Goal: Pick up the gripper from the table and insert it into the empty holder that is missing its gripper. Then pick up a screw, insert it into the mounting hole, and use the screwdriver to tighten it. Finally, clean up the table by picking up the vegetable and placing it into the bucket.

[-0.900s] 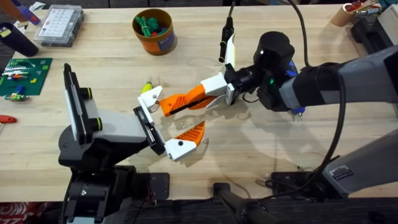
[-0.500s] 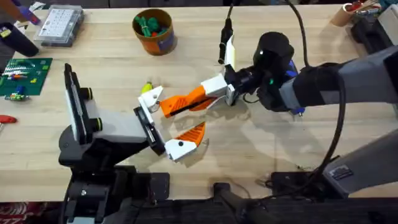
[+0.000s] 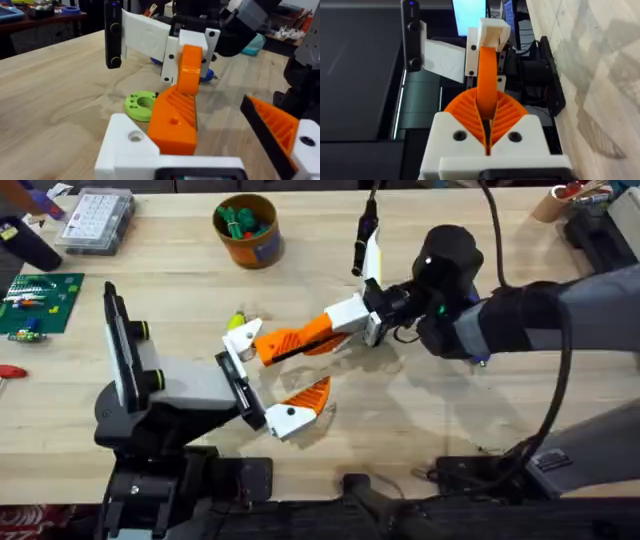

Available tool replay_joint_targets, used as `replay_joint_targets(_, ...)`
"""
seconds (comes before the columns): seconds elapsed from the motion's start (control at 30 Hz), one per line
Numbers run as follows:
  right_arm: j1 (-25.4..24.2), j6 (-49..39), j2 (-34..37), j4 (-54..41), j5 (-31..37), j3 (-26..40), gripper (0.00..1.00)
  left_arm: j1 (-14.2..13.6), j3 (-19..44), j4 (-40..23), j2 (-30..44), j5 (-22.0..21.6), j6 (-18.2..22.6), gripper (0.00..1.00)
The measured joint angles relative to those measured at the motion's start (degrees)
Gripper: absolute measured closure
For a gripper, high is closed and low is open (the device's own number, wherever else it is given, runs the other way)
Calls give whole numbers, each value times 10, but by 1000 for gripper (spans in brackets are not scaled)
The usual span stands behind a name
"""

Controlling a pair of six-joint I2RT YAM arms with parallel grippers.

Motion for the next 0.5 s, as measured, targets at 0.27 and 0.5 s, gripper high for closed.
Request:
replay_joint_targets(0.27, 0, 3, 0, -1, 4, 0, 982, 0, 0, 0, 0, 0, 0, 14)
replay_joint_targets(0.5, 0, 7, 0, -9, 12, 0, 982, 0, 0, 0, 0, 0, 0, 14)
